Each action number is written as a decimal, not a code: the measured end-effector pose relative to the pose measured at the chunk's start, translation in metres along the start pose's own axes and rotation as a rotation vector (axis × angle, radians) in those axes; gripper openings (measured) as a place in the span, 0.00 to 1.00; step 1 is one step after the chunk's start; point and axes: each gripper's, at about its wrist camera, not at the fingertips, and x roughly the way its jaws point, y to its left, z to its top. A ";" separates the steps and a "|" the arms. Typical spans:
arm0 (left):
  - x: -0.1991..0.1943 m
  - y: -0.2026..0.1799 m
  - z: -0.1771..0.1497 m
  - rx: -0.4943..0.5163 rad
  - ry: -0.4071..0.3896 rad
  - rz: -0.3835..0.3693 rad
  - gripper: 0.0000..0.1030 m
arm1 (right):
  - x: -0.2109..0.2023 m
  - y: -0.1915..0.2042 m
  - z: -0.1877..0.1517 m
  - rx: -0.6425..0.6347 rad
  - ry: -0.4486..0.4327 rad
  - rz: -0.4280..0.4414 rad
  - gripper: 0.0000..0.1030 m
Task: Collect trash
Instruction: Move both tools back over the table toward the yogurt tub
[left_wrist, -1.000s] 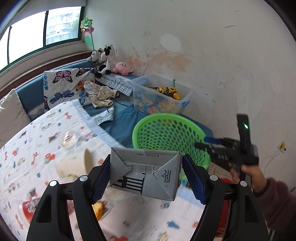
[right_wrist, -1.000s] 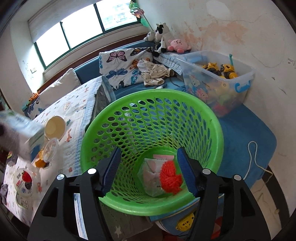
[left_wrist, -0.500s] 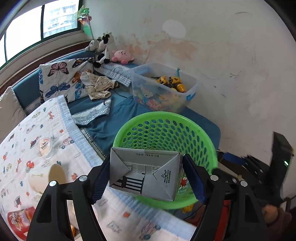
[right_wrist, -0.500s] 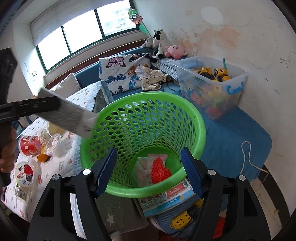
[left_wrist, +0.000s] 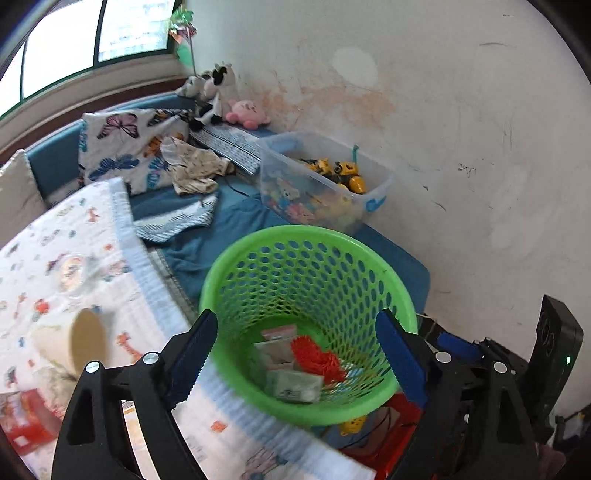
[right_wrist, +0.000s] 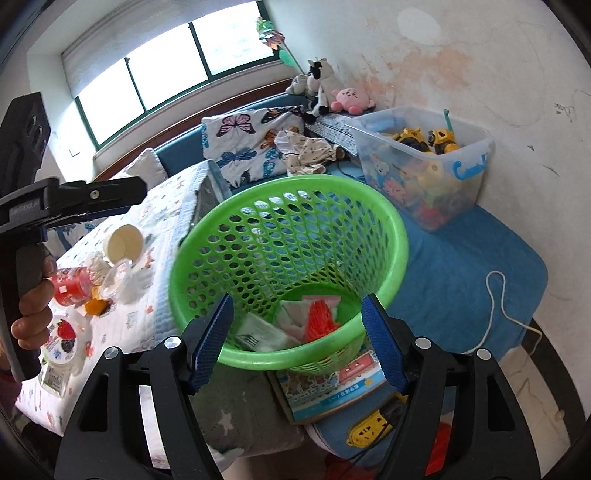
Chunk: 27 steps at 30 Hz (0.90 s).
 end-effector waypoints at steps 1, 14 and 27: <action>-0.007 0.002 -0.003 0.000 -0.007 0.014 0.82 | -0.001 0.003 0.000 -0.006 -0.001 0.005 0.70; -0.101 0.067 -0.066 -0.047 -0.074 0.152 0.82 | -0.009 0.072 0.004 -0.118 -0.009 0.114 0.82; -0.158 0.138 -0.154 -0.162 -0.042 0.270 0.86 | 0.004 0.145 0.000 -0.252 0.026 0.211 0.86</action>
